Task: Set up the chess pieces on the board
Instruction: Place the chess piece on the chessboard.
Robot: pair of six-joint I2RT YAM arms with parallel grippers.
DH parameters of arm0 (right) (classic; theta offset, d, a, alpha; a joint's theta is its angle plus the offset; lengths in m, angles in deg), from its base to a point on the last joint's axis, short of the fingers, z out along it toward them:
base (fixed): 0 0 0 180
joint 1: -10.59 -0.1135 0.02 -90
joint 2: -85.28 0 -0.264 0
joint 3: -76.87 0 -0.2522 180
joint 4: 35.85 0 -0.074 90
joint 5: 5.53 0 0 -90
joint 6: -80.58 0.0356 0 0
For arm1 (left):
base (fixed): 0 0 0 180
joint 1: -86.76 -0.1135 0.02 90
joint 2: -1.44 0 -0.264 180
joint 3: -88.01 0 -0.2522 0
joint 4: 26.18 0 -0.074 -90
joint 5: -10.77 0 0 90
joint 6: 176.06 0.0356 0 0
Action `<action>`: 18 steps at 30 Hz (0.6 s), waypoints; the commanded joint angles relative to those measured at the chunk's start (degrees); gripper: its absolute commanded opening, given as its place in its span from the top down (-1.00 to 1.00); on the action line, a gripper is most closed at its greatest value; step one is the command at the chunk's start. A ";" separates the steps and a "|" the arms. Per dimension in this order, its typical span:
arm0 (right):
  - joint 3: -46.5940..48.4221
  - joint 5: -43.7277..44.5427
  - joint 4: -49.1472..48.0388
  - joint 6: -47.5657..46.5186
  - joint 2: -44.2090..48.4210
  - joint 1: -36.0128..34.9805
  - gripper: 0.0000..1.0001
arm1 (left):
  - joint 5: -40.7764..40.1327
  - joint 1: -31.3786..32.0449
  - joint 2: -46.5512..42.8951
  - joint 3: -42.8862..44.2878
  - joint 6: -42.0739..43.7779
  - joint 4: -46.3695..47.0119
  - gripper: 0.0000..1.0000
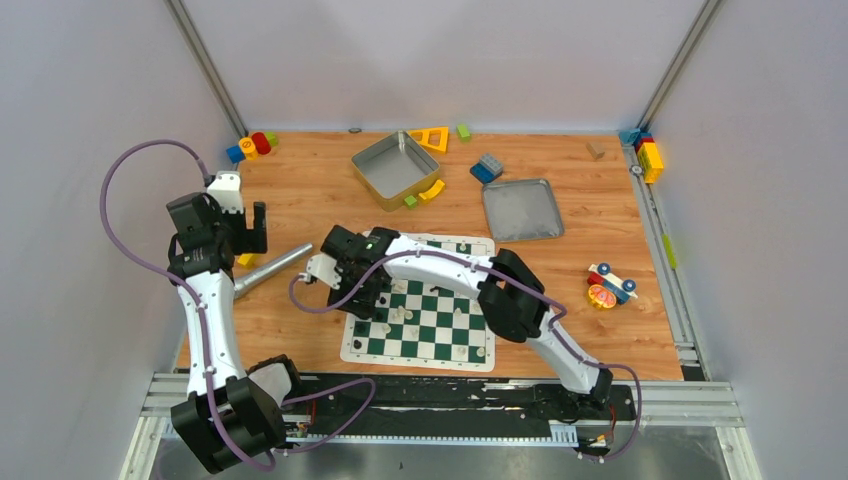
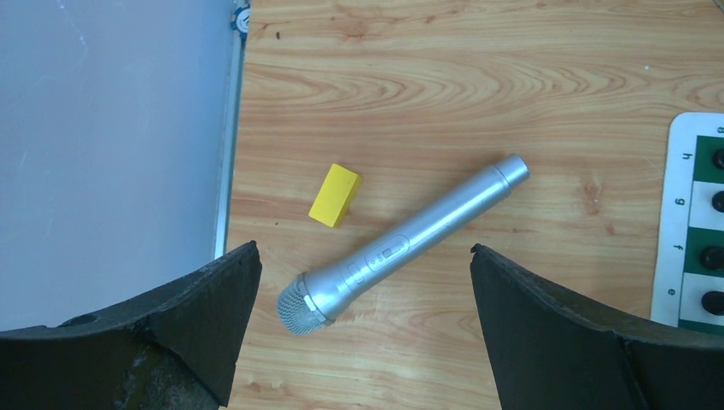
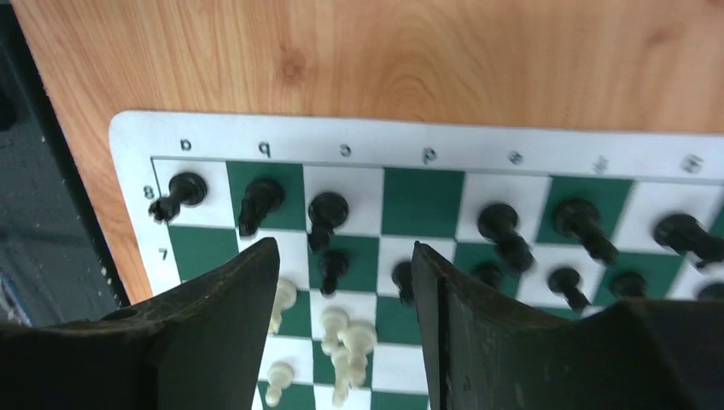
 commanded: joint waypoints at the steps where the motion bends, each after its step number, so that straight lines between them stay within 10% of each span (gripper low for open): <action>1: -4.61 -0.10 -6.81 1.40 13.85 3.15 -0.22 | 4.92 -0.71 -0.21 0.18 0.84 1.35 -1.00; 18: -38.12 -3.90 -17.33 0.07 32.56 22.23 -0.19 | 35.68 -0.66 -3.67 -2.86 12.01 -3.03 -1.00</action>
